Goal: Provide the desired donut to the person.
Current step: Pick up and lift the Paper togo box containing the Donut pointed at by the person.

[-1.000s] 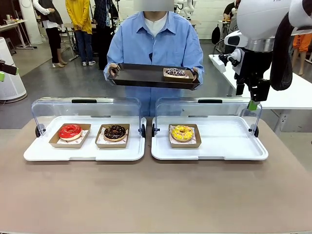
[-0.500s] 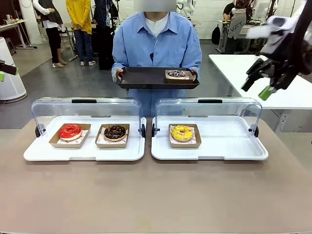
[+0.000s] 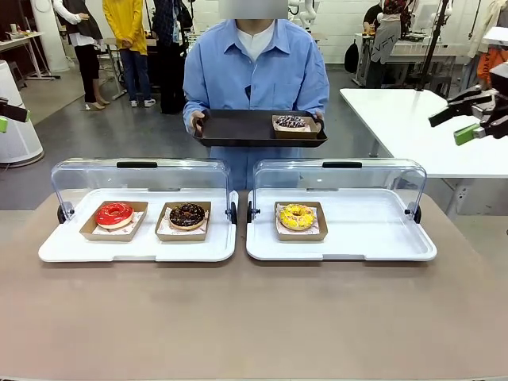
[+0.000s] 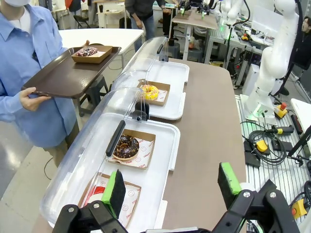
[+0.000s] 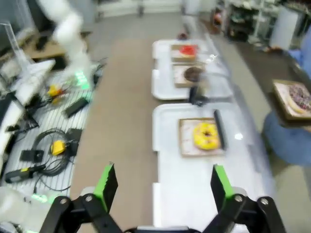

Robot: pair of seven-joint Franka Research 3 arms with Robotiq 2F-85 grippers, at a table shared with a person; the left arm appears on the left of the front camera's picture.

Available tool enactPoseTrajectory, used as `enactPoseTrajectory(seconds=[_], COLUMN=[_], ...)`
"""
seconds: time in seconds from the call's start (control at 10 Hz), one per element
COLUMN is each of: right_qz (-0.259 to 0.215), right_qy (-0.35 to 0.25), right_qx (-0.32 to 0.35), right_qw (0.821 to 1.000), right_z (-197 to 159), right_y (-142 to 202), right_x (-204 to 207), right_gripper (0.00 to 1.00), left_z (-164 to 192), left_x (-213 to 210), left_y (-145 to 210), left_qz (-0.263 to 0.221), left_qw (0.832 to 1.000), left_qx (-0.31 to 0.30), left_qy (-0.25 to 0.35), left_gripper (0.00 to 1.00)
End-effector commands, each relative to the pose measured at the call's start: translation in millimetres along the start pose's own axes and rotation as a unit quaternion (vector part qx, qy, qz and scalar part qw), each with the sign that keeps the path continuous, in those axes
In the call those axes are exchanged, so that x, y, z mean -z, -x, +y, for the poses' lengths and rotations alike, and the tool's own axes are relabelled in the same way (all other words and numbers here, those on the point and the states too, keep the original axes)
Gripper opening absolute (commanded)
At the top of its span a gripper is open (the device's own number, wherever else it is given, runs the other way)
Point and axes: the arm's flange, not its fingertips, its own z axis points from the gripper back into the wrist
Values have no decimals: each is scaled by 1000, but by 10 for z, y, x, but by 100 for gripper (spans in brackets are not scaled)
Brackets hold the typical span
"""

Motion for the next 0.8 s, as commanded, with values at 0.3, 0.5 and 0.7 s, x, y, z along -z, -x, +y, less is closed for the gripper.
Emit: enactPoseTrajectory(seconds=[0.3, 0.5, 0.7], right_qz=[-79, -111, -124], right_qy=[72, 63, 68], right_qx=[19, 36, 41], right_qw=[994, 991, 989], right_z=[263, 221, 185], right_y=[463, 588, 631], right_x=[-155, -253, -312], right_gripper=[100, 100, 100], left_z=[-7, -7, -7], left_x=[-16, -16, -16], left_y=[-11, -11, -11], left_qz=[-4, -4, -4], left_qw=[1000, 1000, 1000], left_qx=[3, 3, 3], left_qy=[1, 1, 1], left_gripper=[100, 100, 100])
